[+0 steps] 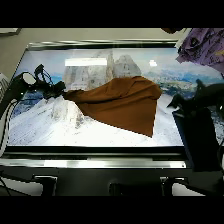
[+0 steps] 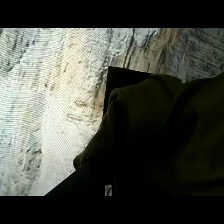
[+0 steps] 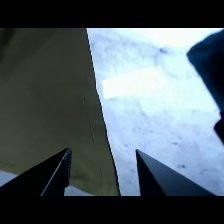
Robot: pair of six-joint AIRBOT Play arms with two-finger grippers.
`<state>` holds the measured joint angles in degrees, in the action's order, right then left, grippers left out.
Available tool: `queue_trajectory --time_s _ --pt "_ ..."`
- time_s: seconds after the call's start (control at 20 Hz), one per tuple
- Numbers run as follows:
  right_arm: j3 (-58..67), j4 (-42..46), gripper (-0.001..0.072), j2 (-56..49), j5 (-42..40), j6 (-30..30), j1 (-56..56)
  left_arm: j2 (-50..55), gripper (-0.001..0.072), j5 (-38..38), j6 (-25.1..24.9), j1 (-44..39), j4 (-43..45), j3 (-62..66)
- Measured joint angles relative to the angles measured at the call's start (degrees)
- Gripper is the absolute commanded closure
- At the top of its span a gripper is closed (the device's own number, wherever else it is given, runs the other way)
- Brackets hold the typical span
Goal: Fold the clothes and pants, and hang the long-sleeved shirts on hangers.
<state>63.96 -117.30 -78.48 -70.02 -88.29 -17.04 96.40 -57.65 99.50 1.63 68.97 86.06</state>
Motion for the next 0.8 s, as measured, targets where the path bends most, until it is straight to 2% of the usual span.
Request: queue_trajectory --time_s 0.25,0.6,0.65,0.7,0.75,0.8 --pt "-17.79 -5.81 0.0237 4.35 6.29 -3.23 3.30 0.00 0.0691 -0.02 0.00 0.00 -0.20 0.00" --pt "-23.39 -8.52 0.0255 4.20 14.99 -1.66 10.75 0.00 0.0691 0.02 -0.02 0.00 -0.22 0.00" --pt "-23.58 -8.76 0.0359 3.65 15.37 -1.27 11.17 0.00 0.0691 0.02 -0.02 0.00 -0.22 0.00" --pt "-23.71 -8.70 0.0547 3.19 15.87 -1.25 11.39 0.00 0.0691 0.02 -0.02 -0.02 -0.20 0.00" --pt "-23.80 -8.50 0.0665 2.82 16.35 -0.98 11.56 0.00 0.0692 0.04 -0.02 0.00 -0.22 0.00" --pt "-23.71 -8.68 0.0687 2.62 16.63 -0.72 11.72 -0.02 0.0692 0.04 -0.02 0.00 -0.22 0.02"
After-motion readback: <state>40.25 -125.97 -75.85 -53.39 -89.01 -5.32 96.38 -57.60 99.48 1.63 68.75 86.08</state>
